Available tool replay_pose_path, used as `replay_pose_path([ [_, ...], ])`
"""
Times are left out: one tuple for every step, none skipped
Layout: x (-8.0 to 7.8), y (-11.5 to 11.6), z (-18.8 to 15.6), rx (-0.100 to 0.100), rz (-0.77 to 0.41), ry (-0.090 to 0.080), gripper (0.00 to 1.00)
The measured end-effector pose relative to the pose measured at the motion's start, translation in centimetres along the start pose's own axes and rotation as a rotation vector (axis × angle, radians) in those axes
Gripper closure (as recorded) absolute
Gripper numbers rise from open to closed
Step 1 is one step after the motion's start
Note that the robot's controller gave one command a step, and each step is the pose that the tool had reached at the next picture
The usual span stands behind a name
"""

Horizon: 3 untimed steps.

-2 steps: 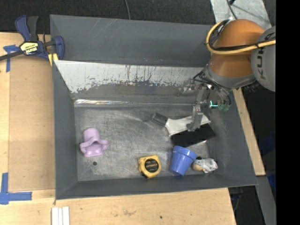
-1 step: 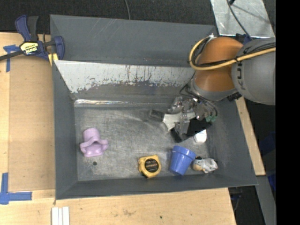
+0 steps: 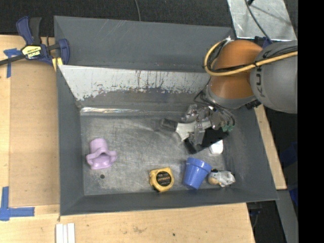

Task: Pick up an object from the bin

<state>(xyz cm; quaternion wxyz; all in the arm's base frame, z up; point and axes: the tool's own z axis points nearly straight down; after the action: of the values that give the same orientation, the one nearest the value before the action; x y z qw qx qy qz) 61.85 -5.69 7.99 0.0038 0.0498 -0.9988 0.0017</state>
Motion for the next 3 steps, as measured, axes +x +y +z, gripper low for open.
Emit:
replay_pose_path([
  [0.3, 1.3, -4.6, -0.002, -0.029, -0.011, 1.00],
  [0.5, 1.9, -10.4, -0.003, -0.013, -0.008, 1.00],
  [0.0, -1.8, -16.7, -0.004, -0.024, -0.012, 1.00],
])
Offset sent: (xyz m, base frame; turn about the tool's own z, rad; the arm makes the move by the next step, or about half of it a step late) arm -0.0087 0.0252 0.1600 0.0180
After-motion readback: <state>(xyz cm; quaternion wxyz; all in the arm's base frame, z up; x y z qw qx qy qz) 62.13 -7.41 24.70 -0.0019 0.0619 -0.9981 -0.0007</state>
